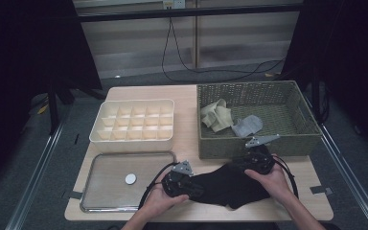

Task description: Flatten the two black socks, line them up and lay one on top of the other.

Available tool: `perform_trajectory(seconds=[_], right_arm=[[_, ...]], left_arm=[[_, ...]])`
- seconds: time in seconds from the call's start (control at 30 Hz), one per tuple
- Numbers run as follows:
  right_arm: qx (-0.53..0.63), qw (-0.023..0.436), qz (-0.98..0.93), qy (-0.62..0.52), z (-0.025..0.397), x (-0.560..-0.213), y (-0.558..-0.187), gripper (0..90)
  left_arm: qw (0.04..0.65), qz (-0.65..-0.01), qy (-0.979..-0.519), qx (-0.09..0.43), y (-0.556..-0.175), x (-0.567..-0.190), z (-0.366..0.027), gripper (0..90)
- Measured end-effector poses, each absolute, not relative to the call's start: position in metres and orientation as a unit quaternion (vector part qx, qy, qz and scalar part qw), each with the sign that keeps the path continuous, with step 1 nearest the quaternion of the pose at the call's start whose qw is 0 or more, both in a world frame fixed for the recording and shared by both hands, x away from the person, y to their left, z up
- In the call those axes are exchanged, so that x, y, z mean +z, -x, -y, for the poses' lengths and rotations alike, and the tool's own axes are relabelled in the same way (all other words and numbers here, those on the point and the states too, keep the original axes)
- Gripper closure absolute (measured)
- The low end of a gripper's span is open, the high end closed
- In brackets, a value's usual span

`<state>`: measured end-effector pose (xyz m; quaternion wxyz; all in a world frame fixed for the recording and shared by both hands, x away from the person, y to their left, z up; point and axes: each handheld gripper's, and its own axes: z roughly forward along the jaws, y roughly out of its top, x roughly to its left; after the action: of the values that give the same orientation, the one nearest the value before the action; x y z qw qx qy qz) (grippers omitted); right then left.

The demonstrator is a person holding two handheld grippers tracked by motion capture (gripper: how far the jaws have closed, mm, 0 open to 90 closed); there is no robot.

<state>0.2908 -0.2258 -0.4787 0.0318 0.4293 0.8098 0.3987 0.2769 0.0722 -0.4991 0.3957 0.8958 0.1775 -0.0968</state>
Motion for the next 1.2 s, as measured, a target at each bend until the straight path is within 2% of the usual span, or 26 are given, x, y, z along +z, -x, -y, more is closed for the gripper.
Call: perform_trajectory(seconds=[0.27, 0.53, 0.6, 0.77, 0.8, 0.87, 1.07, 1.2], right_arm=[[0.395, 0.027, -0.807, -0.438, 0.227, -0.487, -0.296, 60.9], [0.378, 0.032, -0.82, -0.428, 0.221, -0.499, -0.297, 61.5], [0.374, 0.035, -0.823, -0.426, 0.22, -0.498, -0.297, 66.0], [0.384, 0.012, -0.819, -0.427, 0.222, -0.498, -0.297, 86.9], [0.388, 0.006, -0.816, -0.428, 0.223, -0.497, -0.297, 88.4], [0.401, -0.003, -0.81, -0.429, 0.225, -0.495, -0.298, 89.8], [0.431, -0.019, -0.792, -0.432, 0.233, -0.487, -0.297, 90.0], [0.452, -0.022, -0.782, -0.428, 0.237, -0.477, -0.294, 90.0]], left_arm=[[0.389, -0.177, -0.899, -0.088, -0.277, -0.498, -0.072, 78.4], [0.396, -0.175, -0.897, -0.094, -0.278, -0.499, -0.072, 78.4], [0.396, -0.175, -0.897, -0.094, -0.278, -0.499, -0.072, 78.4], [0.393, -0.171, -0.899, -0.086, -0.277, -0.498, -0.072, 78.0], [0.397, -0.173, -0.897, -0.086, -0.276, -0.498, -0.072, 77.7], [0.393, -0.176, -0.899, -0.073, -0.275, -0.497, -0.072, 76.9], [0.411, -0.174, -0.892, -0.077, -0.276, -0.494, -0.073, 74.7], [0.427, -0.178, -0.883, -0.076, -0.276, -0.489, -0.075, 77.4]])
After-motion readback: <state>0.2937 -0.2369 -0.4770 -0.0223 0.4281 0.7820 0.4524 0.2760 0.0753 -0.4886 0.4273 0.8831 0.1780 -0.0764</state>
